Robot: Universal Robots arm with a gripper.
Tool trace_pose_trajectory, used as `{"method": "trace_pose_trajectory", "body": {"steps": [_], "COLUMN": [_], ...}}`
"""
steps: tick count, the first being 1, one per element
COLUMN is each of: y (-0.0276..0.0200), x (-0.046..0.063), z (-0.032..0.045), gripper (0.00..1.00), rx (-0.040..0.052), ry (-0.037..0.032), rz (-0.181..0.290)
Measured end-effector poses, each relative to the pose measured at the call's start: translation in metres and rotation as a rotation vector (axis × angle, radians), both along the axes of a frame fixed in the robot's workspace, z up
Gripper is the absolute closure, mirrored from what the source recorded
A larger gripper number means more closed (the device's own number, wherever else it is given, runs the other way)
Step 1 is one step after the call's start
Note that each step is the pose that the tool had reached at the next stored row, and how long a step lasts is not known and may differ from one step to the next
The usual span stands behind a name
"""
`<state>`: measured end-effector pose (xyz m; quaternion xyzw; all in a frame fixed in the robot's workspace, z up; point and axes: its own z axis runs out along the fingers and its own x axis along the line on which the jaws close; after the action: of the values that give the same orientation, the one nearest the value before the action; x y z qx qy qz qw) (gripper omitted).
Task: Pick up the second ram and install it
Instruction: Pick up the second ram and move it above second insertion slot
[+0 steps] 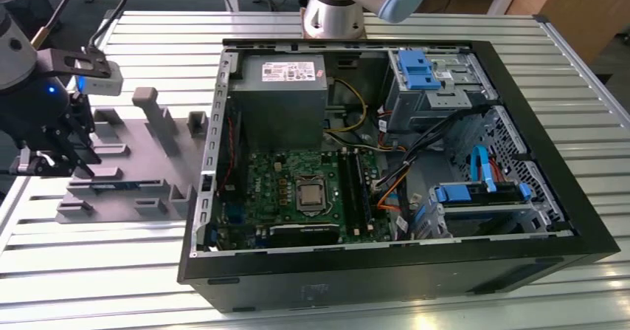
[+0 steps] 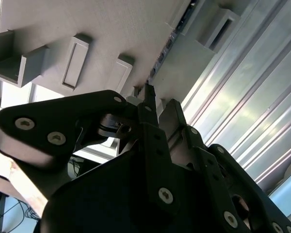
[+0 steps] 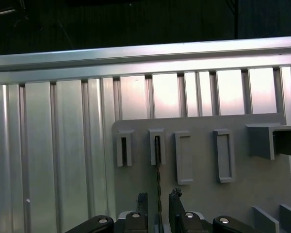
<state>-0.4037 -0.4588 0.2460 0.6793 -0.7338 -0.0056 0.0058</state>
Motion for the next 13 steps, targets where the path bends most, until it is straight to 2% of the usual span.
{"method": "trace_pose_trajectory", "body": {"steps": [13], "y": [0.0], "x": [0.0], "z": [-0.0121], "gripper": [0.69], "rx": [0.0], "ry": [-0.0001], "rz": [0.0]}}
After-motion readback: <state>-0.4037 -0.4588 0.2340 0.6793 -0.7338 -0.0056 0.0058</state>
